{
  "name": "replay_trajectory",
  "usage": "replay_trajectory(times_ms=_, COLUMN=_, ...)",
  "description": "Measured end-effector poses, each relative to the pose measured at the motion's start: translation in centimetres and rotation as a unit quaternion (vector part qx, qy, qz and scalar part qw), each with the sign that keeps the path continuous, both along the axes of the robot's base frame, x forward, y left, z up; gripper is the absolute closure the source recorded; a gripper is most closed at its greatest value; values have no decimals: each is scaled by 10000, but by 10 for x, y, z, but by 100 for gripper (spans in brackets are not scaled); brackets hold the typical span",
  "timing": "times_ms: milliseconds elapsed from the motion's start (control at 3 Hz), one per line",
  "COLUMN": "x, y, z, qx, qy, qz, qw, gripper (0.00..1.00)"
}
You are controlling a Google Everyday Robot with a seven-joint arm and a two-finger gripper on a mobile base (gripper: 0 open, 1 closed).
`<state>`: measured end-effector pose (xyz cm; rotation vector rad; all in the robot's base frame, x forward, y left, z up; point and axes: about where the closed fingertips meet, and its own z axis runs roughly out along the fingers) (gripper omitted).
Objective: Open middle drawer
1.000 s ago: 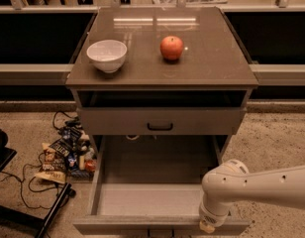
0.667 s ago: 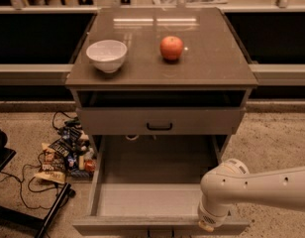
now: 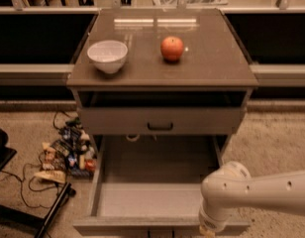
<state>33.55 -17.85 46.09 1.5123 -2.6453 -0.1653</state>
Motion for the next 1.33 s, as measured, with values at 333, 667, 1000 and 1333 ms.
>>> replay_trajectory(times_ms=333, x=-28, y=0, z=25, qx=-202, qy=32, qz=-162, qw=9997, gripper=100)
replay_trajectory(times_ms=667, x=-30, y=-3, z=49, qx=-362, qy=-219, qz=-155, qw=9990, gripper=82)
replay_trajectory(times_ms=1000, x=-30, y=-3, z=50, qx=-367, qy=-231, qz=-162, qw=9989, gripper=59)
replay_trajectory(times_ms=1333, x=-24, y=-3, z=49, qx=-286, qy=-257, qz=-77, qw=9992, gripper=36)
